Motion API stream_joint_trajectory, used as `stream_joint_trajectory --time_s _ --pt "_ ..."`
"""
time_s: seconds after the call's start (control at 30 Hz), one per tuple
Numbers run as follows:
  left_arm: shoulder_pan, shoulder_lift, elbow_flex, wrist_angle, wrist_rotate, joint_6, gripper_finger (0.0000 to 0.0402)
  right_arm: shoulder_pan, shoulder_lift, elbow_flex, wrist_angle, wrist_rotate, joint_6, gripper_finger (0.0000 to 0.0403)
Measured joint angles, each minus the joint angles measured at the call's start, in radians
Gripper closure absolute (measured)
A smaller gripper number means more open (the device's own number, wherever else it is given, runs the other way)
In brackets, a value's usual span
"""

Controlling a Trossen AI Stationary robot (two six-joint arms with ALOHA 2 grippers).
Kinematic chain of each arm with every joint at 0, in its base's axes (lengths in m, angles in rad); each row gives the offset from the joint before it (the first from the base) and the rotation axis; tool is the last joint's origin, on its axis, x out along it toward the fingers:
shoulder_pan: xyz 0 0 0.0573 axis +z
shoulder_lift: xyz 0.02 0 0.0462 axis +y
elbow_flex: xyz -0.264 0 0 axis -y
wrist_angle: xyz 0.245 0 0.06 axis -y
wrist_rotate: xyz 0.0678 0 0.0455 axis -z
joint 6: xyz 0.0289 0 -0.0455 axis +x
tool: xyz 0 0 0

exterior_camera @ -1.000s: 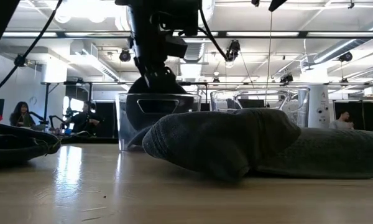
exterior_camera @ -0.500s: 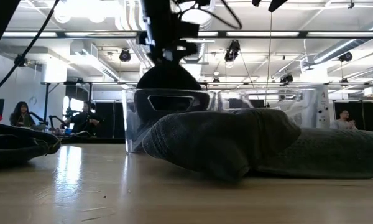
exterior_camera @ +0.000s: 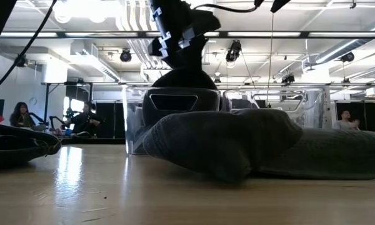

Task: Pick & Place hat
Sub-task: Put the blue cap into the left transparent bin

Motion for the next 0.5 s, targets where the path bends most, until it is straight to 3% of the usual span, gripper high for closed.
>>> stream_joint_trajectory --time_s 0.1,0.2,0.33,0.5 --pt "-0.027 0.0 -0.03 0.06 0.014 0.011 0.0247 -0.01 0.0 -0.005 0.003 -0.035 0.0 0.0188" --pt "-0.052 -0.011 -0.028 -0.011 -0.064 0.03 0.0247 -0.032 0.0 -0.032 0.054 -0.104 -0.038 0.0188" --pt "-0.085 -0.059 -0.017 -0.137 -0.088 0.046 0.0248 -0.09 0.0 -0.102 0.23 -0.2 -0.143 0.0188" --pt "-0.126 -0.152 -0.046 -0.049 -0.081 0.037 0.0248 -0.193 0.001 -0.21 0.494 -0.256 -0.247 0.0188"
